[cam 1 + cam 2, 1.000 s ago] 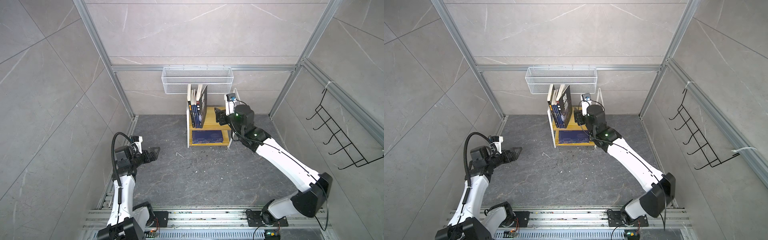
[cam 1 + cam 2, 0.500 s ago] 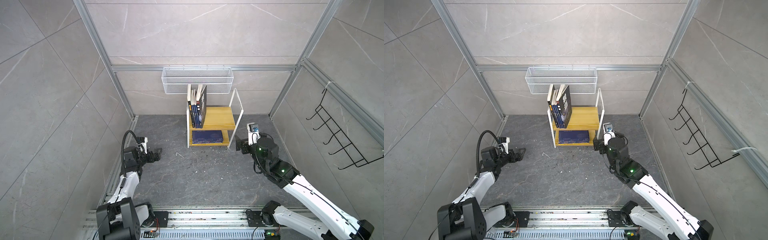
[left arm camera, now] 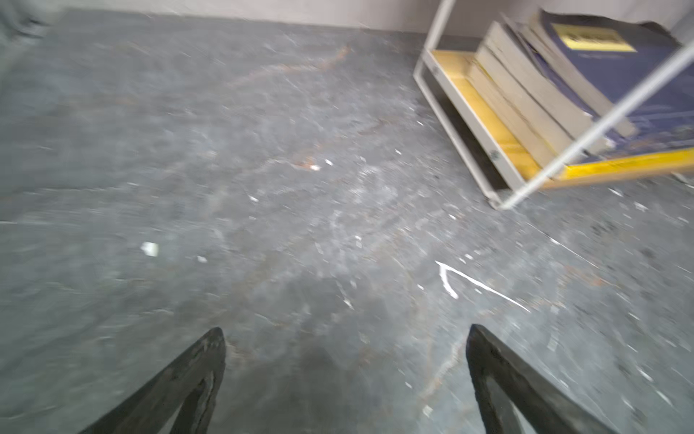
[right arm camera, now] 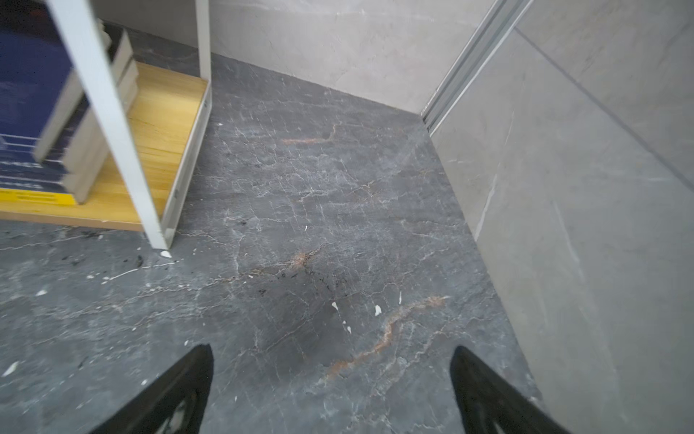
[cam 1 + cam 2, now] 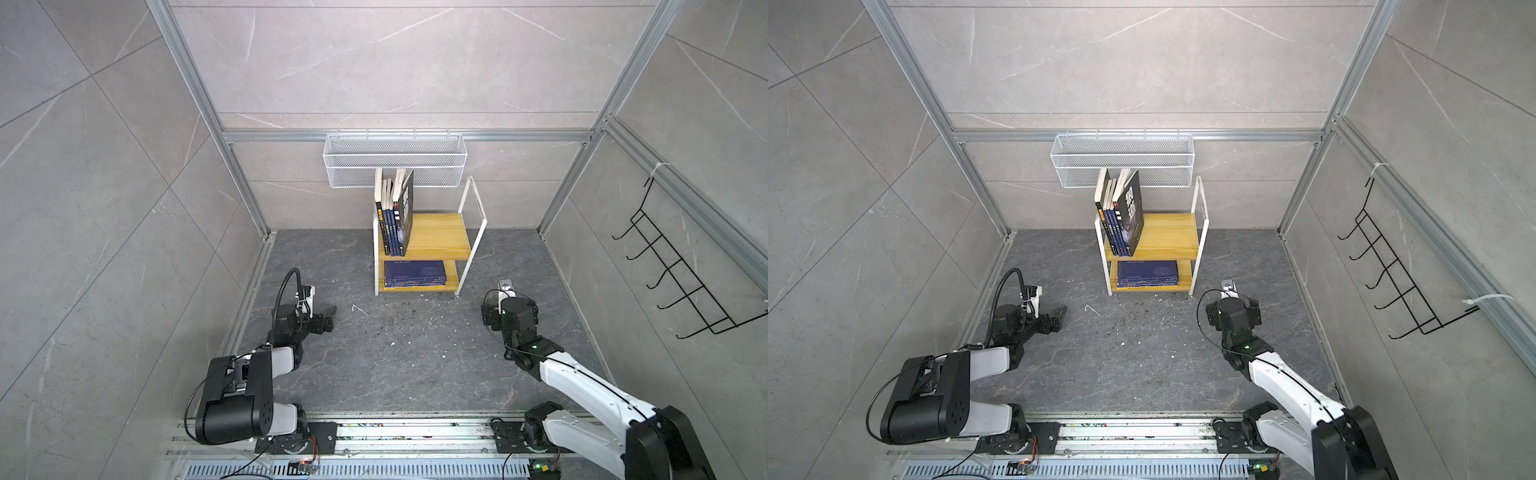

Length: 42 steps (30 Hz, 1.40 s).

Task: Stacking books/files
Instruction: Reset both arms

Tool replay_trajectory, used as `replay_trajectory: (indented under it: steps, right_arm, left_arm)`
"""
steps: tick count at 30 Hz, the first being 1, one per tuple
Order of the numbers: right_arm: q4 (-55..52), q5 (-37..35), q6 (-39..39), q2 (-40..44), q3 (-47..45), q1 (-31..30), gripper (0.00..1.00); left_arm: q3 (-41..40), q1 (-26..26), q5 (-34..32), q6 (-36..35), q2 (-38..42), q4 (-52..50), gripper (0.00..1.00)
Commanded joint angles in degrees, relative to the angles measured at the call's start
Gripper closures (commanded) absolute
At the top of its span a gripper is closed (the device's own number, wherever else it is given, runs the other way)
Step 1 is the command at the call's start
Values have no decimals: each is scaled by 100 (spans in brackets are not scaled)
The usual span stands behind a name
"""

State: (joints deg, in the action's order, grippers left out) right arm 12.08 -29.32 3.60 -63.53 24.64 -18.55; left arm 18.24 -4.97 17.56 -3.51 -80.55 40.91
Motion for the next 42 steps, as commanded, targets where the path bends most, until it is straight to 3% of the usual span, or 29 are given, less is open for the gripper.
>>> replay_trajectory:
  steps: [1,4,6,13,19,21,33,38,42]
  right_arm:
    - [1452,357,-234,-484,-254,168,1]
    - [2099,402,-279,-913,-365,263,0]
    - [2609,481,-236,-1231,-385,339,1]
    - [3431,773,-248,-2117,-230,603,1]
    - [3415,1414,-571,-2100,-311,1033,1]
    - [3918,1493,-526,-2331,-470,1048,1]
    - [4030,1430,-496,-2317,-527,1039,1]
    - [5797,1455,-446,-2305,-1478,999,1]
    - [5800,1486,-394,-2333,-1459,993,1]
  left_arm:
    - [73,-4,-638,49,-127,685,0]
    - [-82,-13,-714,171,-630,1597,0]
    - [93,-5,-762,104,-445,863,0]
    - [179,-47,-886,224,-529,854,0]
    - [171,-81,-868,245,-527,867,0]
    - [170,-83,-869,248,-527,867,0]
    - [214,-94,-977,317,-538,810,0]
    - [224,-92,-1035,333,-540,787,0]
    - [224,-97,-1035,334,-540,781,0]
